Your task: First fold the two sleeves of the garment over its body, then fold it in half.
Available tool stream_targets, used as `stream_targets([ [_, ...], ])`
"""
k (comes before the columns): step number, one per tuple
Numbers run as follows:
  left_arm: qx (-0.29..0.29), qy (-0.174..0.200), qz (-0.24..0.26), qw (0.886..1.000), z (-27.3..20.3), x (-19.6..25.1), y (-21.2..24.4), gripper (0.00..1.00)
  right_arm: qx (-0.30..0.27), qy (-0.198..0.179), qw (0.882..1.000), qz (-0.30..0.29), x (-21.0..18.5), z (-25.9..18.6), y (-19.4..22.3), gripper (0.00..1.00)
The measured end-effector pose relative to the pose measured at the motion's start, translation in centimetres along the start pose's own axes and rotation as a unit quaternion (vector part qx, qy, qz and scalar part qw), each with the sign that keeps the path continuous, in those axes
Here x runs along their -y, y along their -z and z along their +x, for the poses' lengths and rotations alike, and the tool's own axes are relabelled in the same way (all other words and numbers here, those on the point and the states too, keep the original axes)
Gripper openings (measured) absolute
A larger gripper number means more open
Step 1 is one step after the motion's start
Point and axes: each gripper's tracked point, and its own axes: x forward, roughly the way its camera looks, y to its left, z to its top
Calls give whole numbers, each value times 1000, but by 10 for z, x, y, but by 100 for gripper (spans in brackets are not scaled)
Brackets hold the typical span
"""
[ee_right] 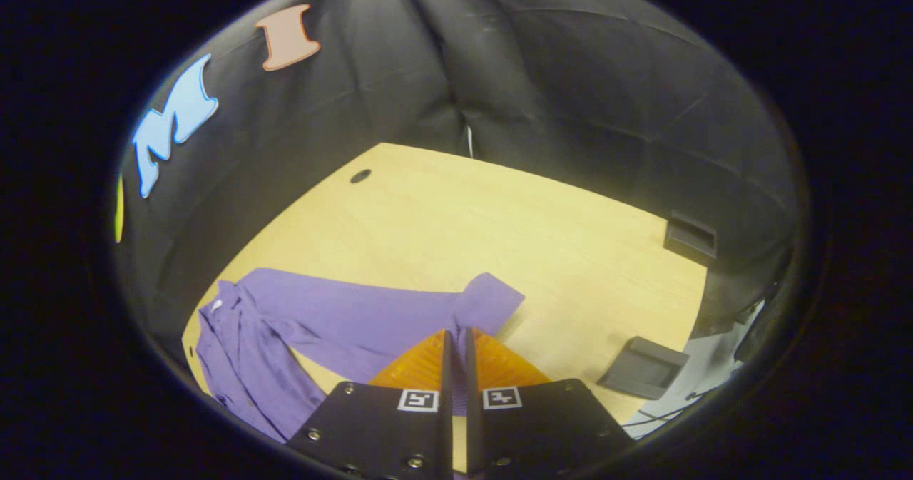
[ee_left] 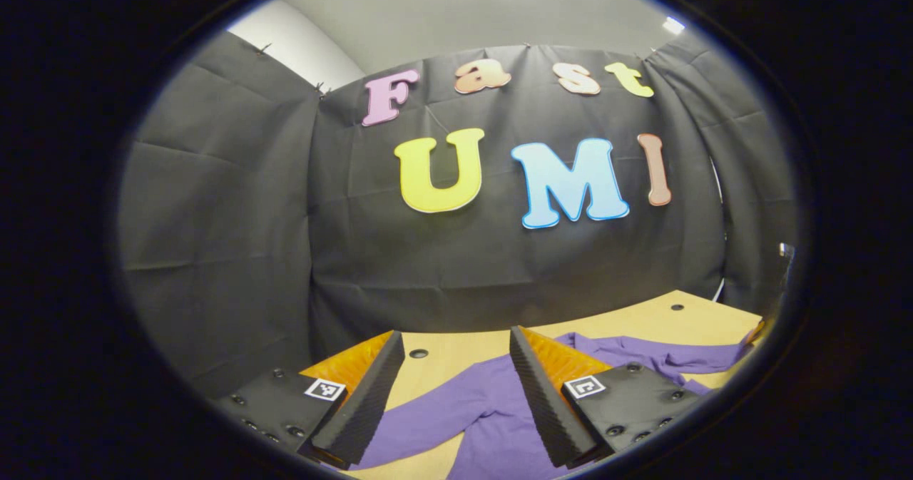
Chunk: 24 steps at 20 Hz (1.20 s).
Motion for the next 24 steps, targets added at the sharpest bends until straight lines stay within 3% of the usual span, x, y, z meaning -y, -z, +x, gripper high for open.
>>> stream_targets([
  [12,-5,-15,-4,1000,-5,-16,11,94,16,-162,986,-34,-153,-38,-24,8],
  [19,-16,-44,-6,999,-10,-42,21,94,26,-234,969,-73,-247,-45,-32,8],
  [20,-17,-48,-8,999,-11,-44,23,94,29,-244,966,-81,-261,-47,-35,4],
  [24,-13,-51,-16,998,-13,-50,20,94,38,-289,951,-103,-323,-57,-40,8],
])
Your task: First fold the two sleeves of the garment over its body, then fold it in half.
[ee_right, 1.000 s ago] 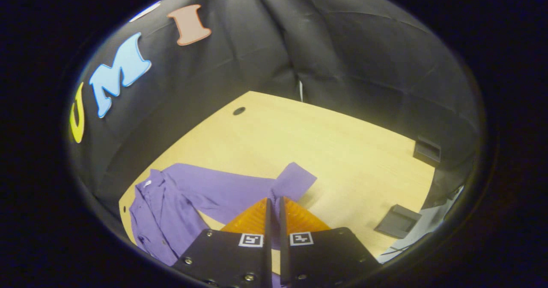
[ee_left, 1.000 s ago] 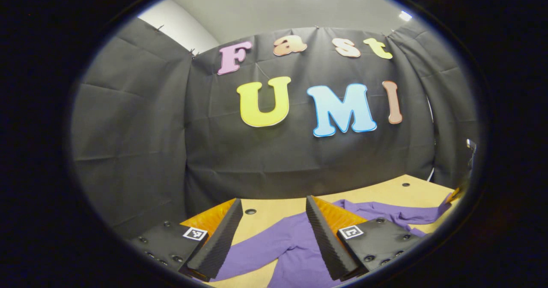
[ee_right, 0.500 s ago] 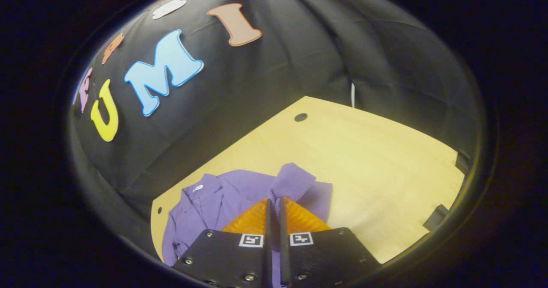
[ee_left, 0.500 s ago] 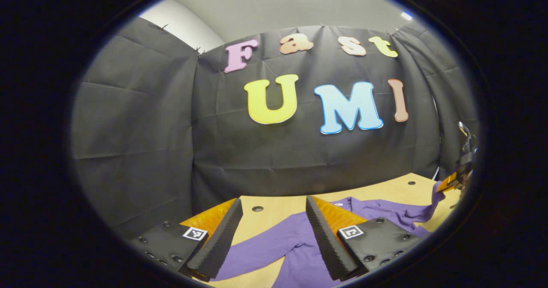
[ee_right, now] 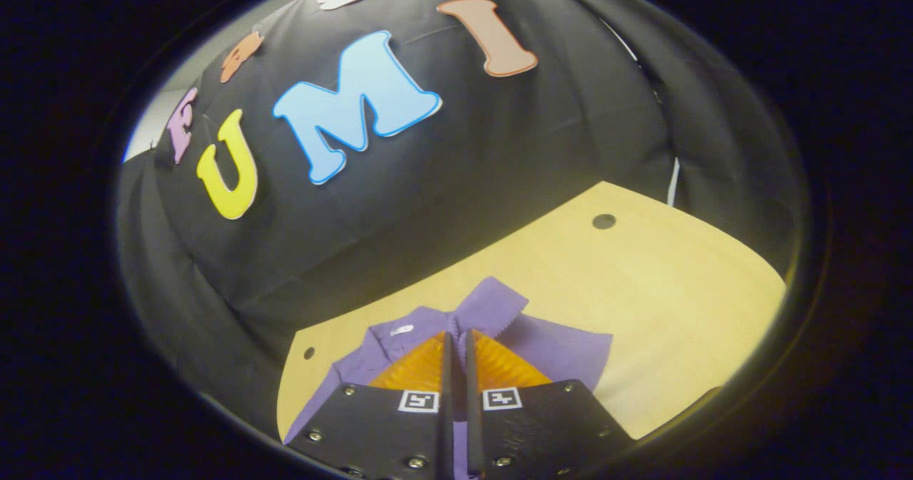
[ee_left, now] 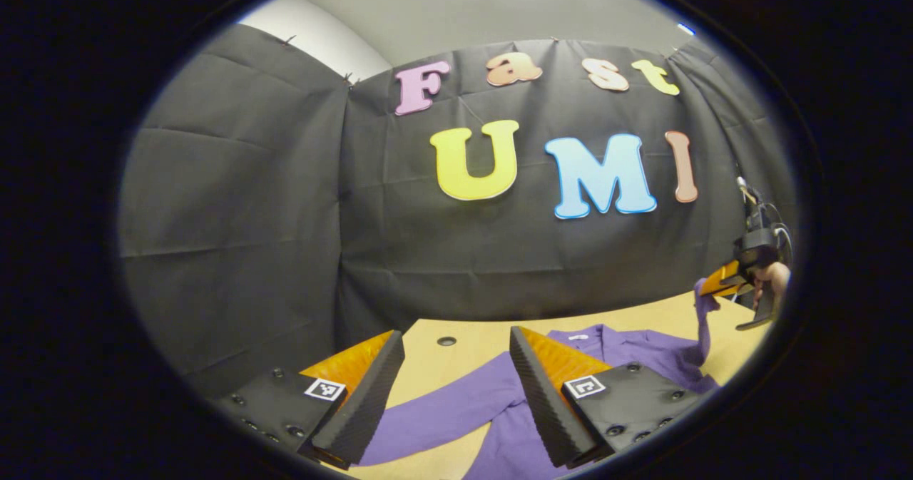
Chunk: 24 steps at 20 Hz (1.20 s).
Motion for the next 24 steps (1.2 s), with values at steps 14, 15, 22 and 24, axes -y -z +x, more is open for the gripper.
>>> stream_targets([
  [14,2,-1,-8,1000,2,-10,-4,94,-90,-110,984,-108,-177,69,101,7],
  [15,2,-3,-5,1000,1,-12,-3,94,-98,-111,981,-123,-183,73,113,7],
  [22,-8,-22,-4,1000,-6,-36,4,94,-157,-96,963,-197,-191,100,189,7],
  [24,-10,-27,-5,1000,-7,-40,6,94,-167,-91,959,-210,-191,104,201,8],
])
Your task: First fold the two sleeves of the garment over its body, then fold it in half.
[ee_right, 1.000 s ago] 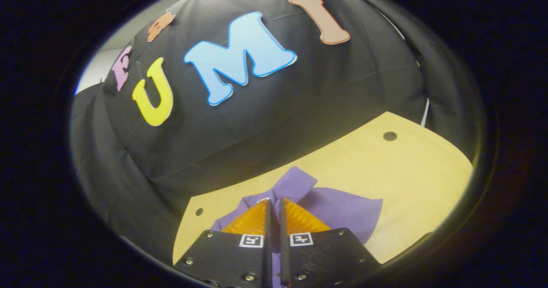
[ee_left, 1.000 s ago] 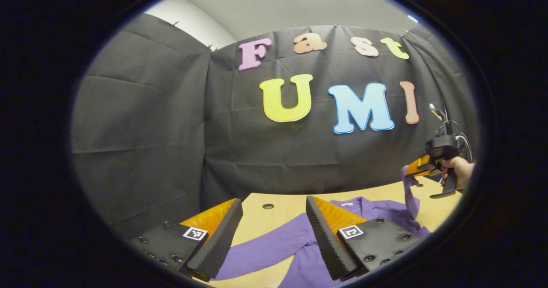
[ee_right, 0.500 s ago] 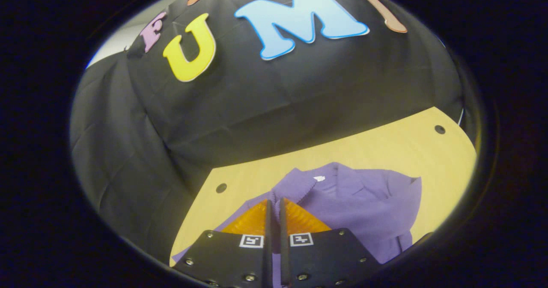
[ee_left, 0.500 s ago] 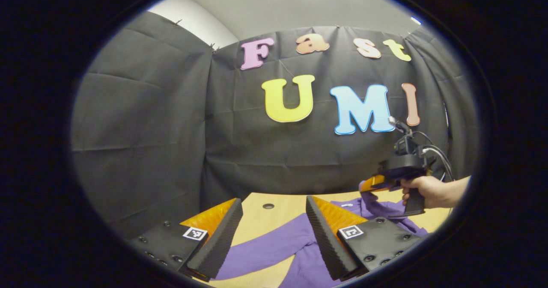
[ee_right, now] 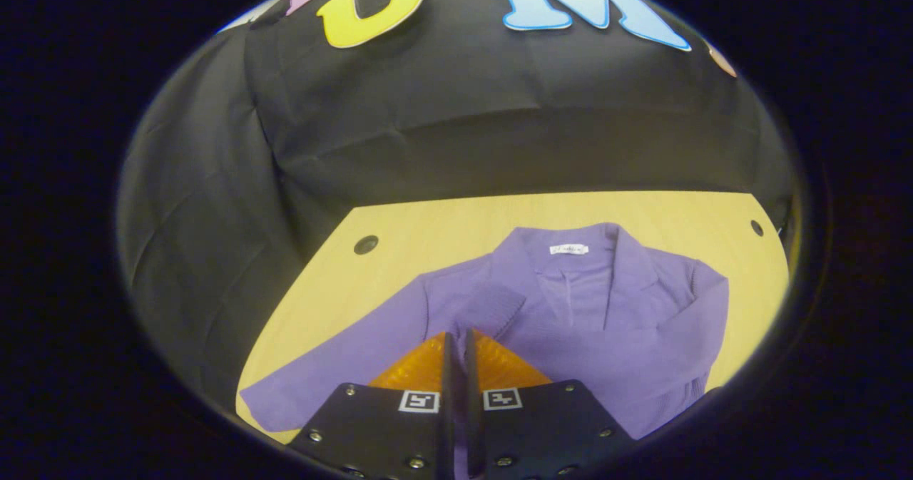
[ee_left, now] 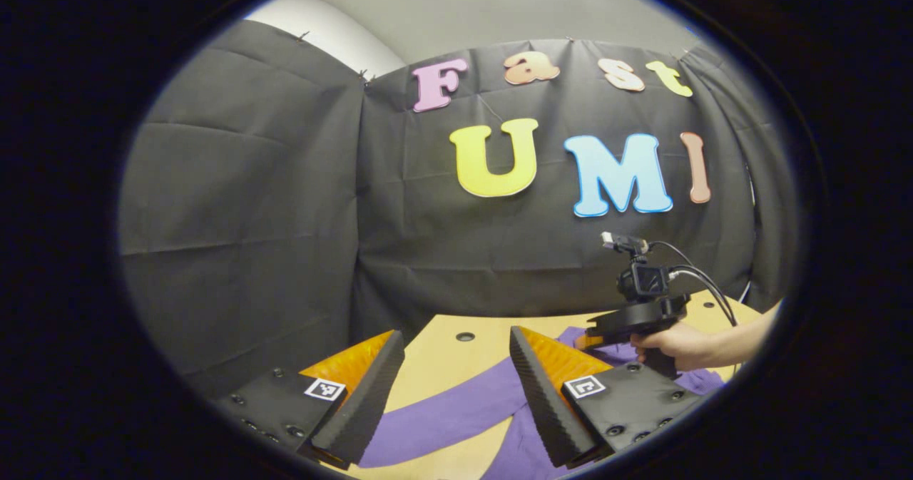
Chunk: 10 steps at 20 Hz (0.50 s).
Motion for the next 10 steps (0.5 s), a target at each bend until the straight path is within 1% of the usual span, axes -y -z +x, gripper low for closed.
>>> stream_targets([
  [3,-2,-3,-2,1000,0,-3,2,94,-16,1,1000,-27,-1,5,12,7],
  [4,-2,-2,-3,1000,0,-4,3,94,-15,1,999,-33,-1,5,13,10],
  [5,-2,-2,-5,1000,1,-4,5,94,-13,-4,999,-35,-2,3,11,14],
  [6,-3,-2,-6,1000,2,-3,6,94,-11,-9,999,-37,-6,0,11,25],
  [7,-3,-1,-8,1000,3,-3,7,94,-8,-14,999,-40,-8,-5,9,30],
  [8,-4,-1,-10,1000,4,-1,8,94,-2,-13,999,-46,-8,-8,7,51],
  [10,-6,-2,-14,1000,5,-1,12,94,16,-5,998,-63,-5,-17,-1,82],
])
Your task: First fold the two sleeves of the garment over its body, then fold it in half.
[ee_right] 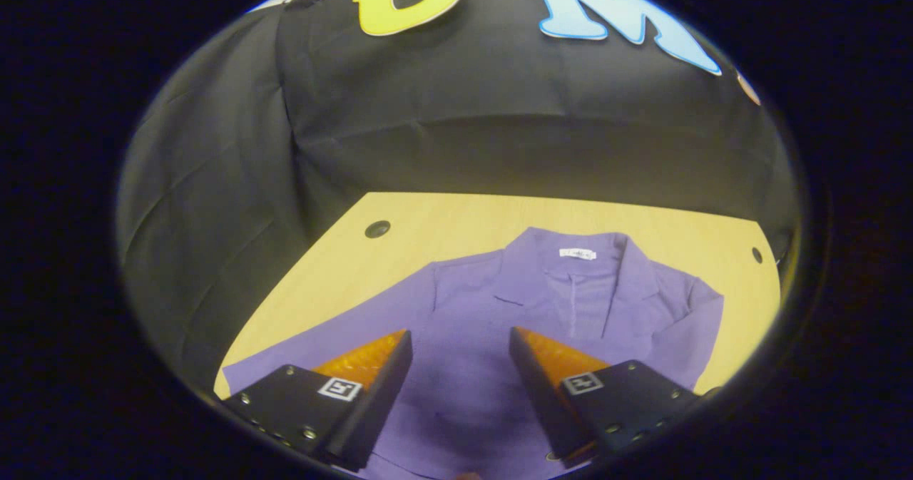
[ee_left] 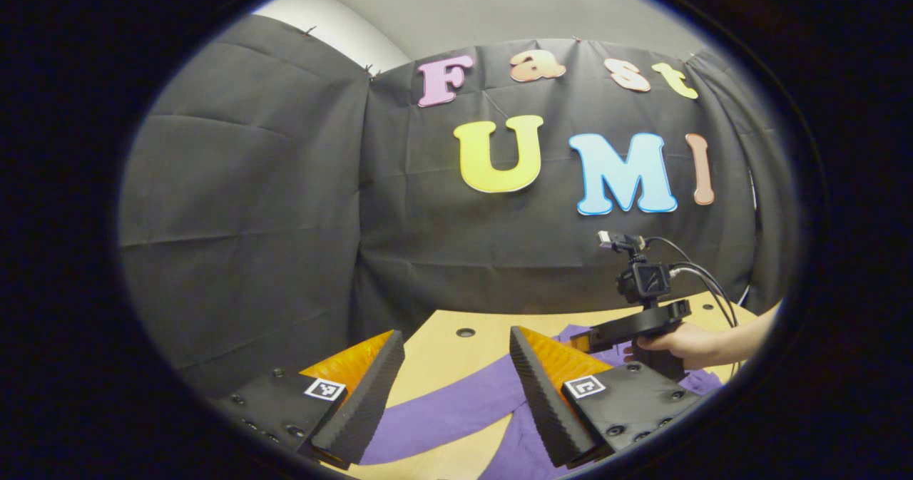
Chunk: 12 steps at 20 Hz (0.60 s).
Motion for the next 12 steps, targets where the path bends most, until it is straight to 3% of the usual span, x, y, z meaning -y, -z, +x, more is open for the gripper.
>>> stream_targets([
  [1,-1,-2,-2,1000,1,0,2,94,10,4,1000,-9,1,-8,-5,93],
  [7,-24,-41,-25,999,5,-22,36,94,81,9,996,-35,0,-62,-38,93],
  [12,-64,-100,-39,992,7,-65,88,94,155,25,986,-57,8,-120,-59,93],
])
